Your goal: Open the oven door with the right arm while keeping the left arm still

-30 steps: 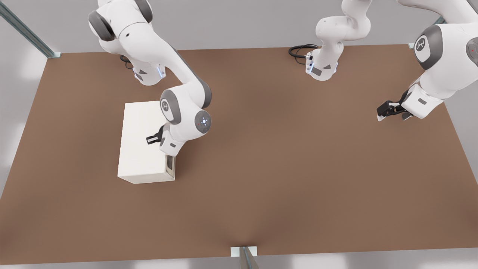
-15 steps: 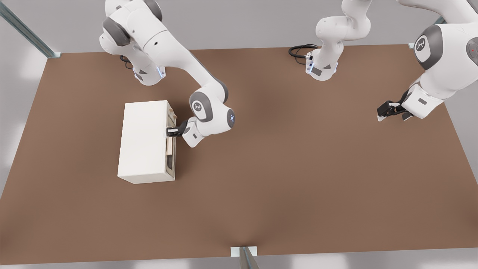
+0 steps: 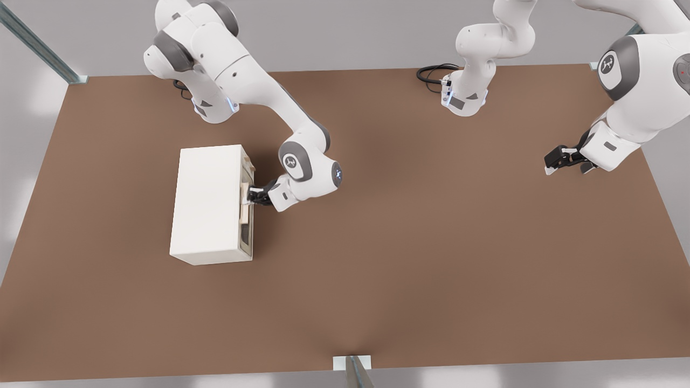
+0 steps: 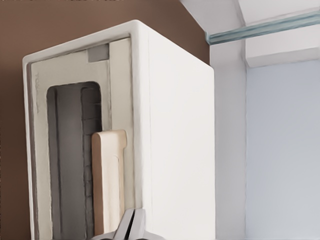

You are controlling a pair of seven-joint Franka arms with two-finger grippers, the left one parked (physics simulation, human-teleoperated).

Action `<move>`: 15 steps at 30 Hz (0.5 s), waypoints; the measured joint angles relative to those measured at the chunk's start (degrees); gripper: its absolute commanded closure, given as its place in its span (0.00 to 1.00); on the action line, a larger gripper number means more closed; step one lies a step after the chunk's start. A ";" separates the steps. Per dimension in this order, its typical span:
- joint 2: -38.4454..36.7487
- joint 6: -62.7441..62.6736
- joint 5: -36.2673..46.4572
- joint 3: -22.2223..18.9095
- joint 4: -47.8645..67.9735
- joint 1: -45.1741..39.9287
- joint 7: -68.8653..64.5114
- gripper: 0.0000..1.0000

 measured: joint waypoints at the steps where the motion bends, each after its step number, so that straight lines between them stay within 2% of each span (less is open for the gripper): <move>1: 0.04 0.30 -0.03 0.00 -0.17 -0.02 0.72 1.00; 15: 0.06 2.14 -0.13 -0.08 -1.29 0.66 7.61 1.00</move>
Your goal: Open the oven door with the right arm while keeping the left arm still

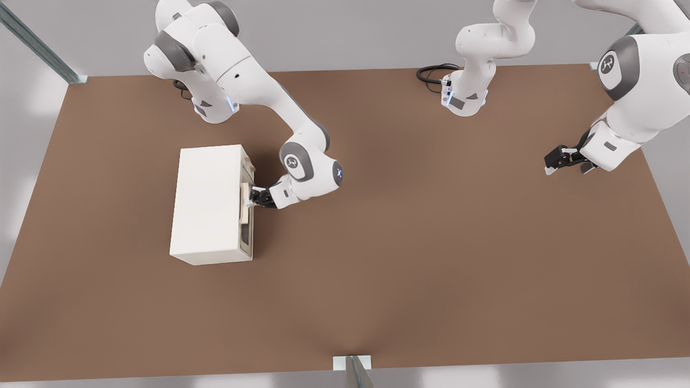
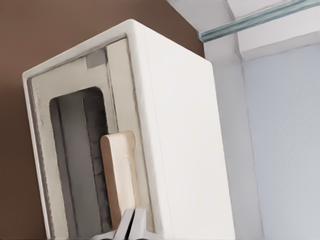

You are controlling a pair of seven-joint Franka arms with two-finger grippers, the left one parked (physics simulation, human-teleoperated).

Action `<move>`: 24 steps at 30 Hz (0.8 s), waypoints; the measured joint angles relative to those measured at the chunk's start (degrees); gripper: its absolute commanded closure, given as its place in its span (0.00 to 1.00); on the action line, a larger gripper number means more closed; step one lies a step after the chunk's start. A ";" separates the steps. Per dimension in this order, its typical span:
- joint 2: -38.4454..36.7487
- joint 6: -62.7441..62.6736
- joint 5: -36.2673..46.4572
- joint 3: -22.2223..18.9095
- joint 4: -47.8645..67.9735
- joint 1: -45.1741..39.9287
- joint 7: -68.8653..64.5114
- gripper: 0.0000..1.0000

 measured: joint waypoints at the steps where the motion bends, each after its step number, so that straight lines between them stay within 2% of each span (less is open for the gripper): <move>1: 0.01 0.16 0.00 0.03 0.00 0.10 0.34 1.00; 24: 0.32 0.64 -1.94 -0.89 -1.84 0.07 -2.62 1.00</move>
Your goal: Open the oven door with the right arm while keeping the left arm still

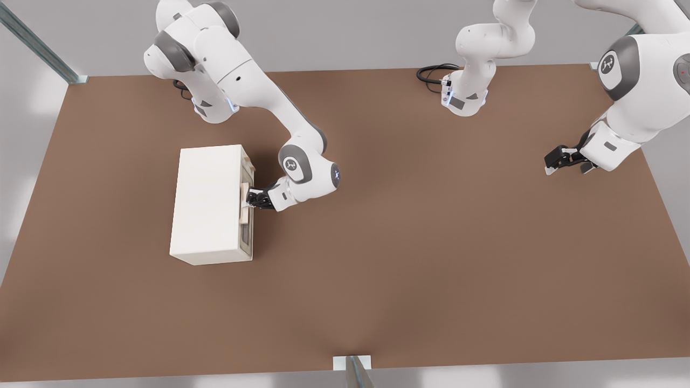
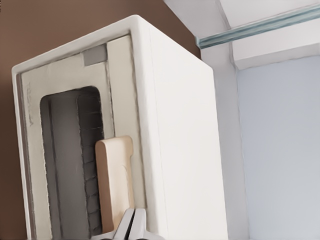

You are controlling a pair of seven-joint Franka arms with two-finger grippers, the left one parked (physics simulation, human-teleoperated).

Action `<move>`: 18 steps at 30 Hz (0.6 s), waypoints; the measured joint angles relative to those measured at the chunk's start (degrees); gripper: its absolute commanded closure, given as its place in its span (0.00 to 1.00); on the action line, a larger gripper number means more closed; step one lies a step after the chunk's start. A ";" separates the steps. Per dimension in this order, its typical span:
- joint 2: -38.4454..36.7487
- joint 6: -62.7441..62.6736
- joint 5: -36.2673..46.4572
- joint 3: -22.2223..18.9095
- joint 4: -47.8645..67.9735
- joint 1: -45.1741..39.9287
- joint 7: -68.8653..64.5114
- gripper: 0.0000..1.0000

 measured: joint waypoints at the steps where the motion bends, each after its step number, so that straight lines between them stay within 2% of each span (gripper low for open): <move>1: 0.07 0.00 -0.01 0.00 0.02 0.01 -0.10 1.00; 9: 0.02 0.22 0.13 0.24 0.68 1.64 -0.50 1.00; 12: 0.03 1.63 0.55 2.42 1.81 2.37 0.59 1.00; 14: -1.41 2.50 4.17 3.08 5.72 0.45 1.16 1.00; 16: -5.62 2.88 12.35 3.13 10.86 -6.52 -0.05 1.00; 17: -6.54 2.09 17.15 3.11 15.84 -11.21 -1.48 0.89; 18: -7.03 1.09 21.67 3.08 20.24 -15.42 -3.24 0.59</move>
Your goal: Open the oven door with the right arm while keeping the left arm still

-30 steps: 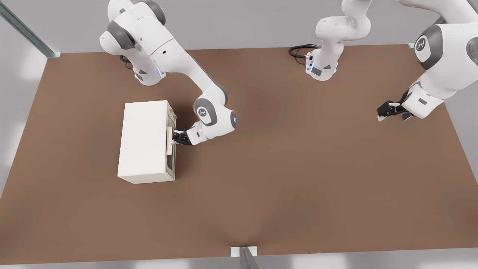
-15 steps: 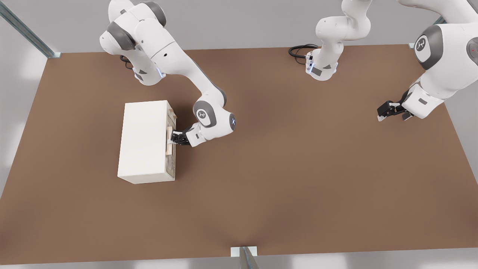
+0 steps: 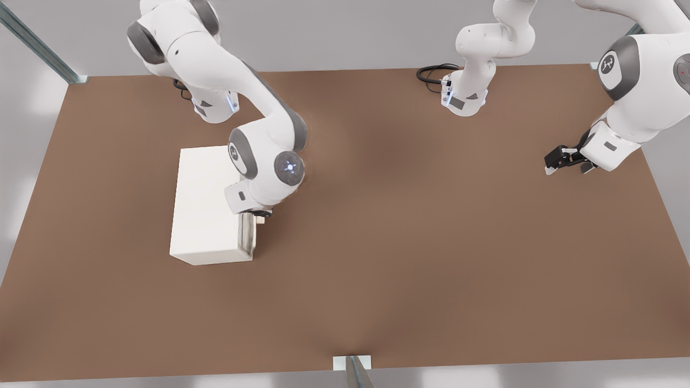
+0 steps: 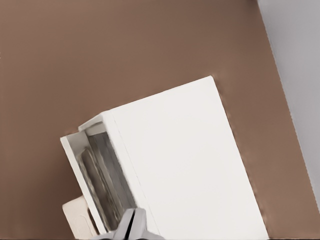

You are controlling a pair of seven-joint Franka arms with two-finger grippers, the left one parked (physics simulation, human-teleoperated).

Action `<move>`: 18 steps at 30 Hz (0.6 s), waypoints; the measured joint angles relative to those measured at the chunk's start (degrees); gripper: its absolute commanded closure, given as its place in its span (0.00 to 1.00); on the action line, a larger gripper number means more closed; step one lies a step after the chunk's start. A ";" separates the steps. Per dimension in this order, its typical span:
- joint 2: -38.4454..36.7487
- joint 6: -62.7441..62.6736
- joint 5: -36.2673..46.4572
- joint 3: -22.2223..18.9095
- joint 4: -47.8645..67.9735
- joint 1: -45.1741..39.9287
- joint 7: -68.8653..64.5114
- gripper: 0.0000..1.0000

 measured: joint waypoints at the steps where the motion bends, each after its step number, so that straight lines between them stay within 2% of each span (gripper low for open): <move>1: -0.24 -1.01 3.75 0.03 3.56 -3.68 -2.08 0.09; 2: -0.37 -1.89 7.25 0.00 6.42 -7.17 -4.23 0.00; 4: -0.51 -3.03 12.31 0.03 9.05 -13.31 -9.44 0.00; 7: -3.29 -3.93 16.21 -0.13 9.99 -16.15 -16.52 0.00; 9: -8.78 -3.76 17.47 0.06 5.60 -18.62 -20.68 0.00; 11: -17.32 -0.93 18.32 0.18 -7.35 -20.41 -24.40 0.00; 12: -19.43 0.14 18.68 0.17 -9.97 -20.62 -26.10 0.00; 18: -20.88 3.74 19.60 0.11 -11.81 -20.45 -34.52 0.00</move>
